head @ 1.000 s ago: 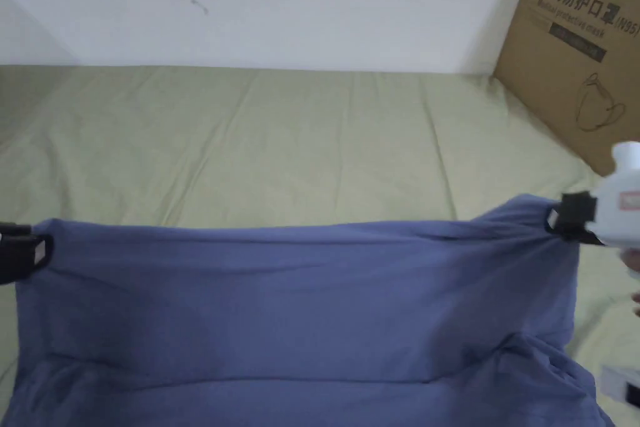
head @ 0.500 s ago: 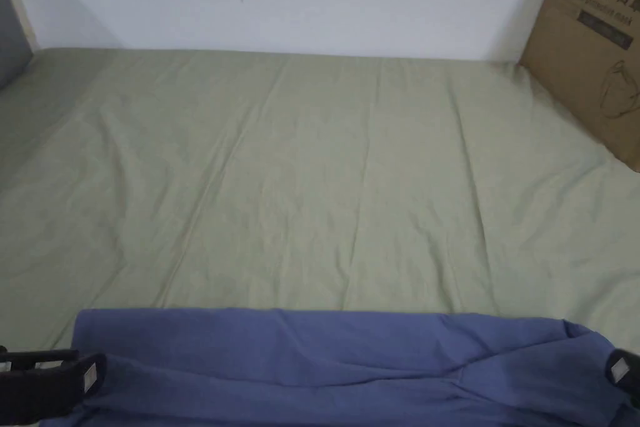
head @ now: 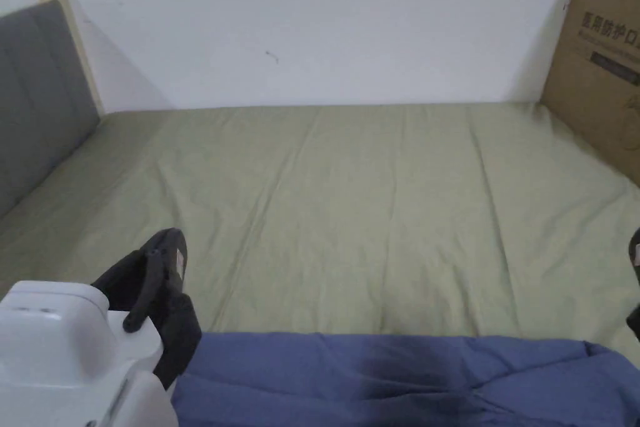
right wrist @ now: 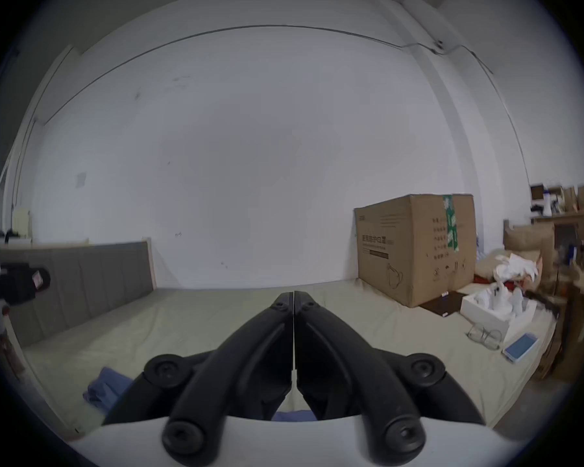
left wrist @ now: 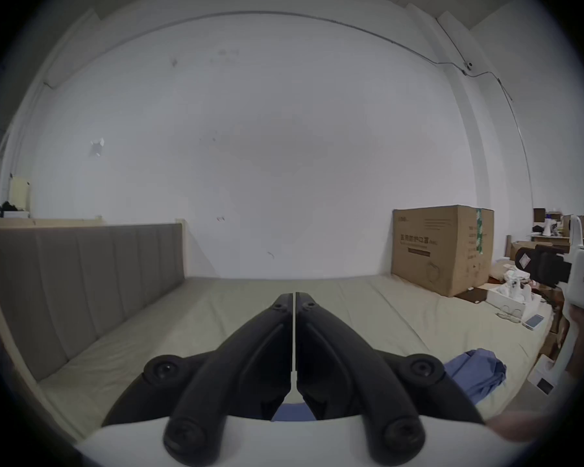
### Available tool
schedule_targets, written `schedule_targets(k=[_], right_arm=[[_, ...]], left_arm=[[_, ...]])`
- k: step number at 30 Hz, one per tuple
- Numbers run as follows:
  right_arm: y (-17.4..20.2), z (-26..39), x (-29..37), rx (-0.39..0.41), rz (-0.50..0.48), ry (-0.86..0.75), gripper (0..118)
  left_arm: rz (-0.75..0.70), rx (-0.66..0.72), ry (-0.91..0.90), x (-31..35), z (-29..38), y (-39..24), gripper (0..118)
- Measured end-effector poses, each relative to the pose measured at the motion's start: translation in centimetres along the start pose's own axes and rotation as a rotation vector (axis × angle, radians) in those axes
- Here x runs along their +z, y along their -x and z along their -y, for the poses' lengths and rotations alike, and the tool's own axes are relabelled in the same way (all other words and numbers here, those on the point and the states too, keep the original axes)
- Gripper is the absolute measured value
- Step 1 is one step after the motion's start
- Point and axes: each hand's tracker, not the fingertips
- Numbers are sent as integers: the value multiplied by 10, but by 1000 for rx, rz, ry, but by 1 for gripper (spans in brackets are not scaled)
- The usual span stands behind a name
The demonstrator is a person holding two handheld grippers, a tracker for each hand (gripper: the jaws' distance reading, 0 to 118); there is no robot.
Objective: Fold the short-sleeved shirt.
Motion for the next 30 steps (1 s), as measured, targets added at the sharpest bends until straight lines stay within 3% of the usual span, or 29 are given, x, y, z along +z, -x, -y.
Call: schedule_targets(k=[3,7,9,13,14,15,17,21,26,30], right_arm=[[10,-1,4,75,-23,10,0],[12,1,6,58,-31,33,0],[13,1,7,59,-51,64,0],[9,5,12,69,-123,175,0],[8,5,12,62,-143,205,0],[6,6,13,64,-160,234,0],[9,8,15,107,-170,265,0],[19,18,9,155,-206,325,0],[37,27,-1,128,-256,390,0],[45,29,-10,109,-281,423,0]], left_arm=[[-10,-13,3,5,-4,-5,1],[-28,-19,25,7,-10,2,1],[14,82,102,0,-14,26,1],[176,388,540,-50,6,117,2],[201,474,632,-58,16,137,11],[235,596,713,-67,28,156,41],[297,727,769,-76,57,191,114],[292,737,848,-89,106,231,116],[367,1007,910,-113,171,254,118],[421,1112,990,-135,222,242,118]])
